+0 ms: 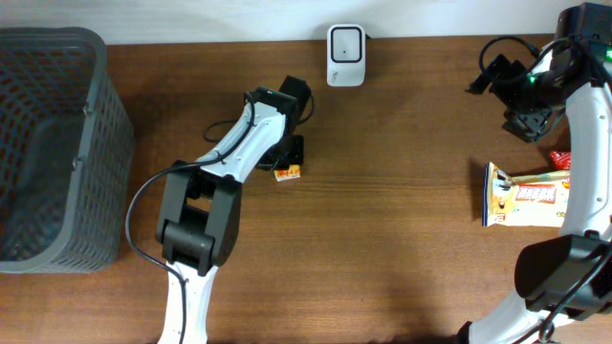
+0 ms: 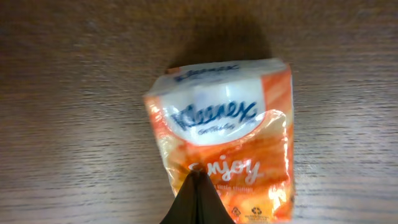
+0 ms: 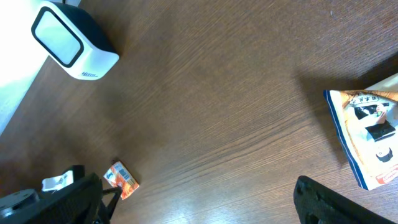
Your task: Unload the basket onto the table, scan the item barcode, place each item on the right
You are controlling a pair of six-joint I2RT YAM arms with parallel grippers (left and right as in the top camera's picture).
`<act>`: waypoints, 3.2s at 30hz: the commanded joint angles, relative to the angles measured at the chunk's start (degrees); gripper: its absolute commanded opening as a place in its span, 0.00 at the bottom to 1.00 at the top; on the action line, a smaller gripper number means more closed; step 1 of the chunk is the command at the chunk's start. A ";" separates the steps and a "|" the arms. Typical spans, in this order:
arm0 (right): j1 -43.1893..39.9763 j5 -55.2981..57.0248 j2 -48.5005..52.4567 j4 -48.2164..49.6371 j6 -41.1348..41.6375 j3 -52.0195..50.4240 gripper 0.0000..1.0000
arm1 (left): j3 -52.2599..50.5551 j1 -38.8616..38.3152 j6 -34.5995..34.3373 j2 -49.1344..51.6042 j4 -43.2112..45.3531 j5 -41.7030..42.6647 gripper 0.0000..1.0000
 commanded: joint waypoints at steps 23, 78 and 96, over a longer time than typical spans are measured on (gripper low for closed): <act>0.31 -0.46 -0.33 -0.15 -0.13 0.44 0.98 | -6.71 0.52 -4.61 -4.04 6.84 -3.82 0.00; 0.31 -0.44 -0.33 -0.13 -0.13 0.44 0.98 | -7.48 1.03 -3.32 -3.85 12.07 3.54 0.00; 0.31 -0.44 -0.33 -0.13 -0.13 0.44 0.98 | -13.18 1.03 -3.61 -3.69 16.02 -2.49 0.00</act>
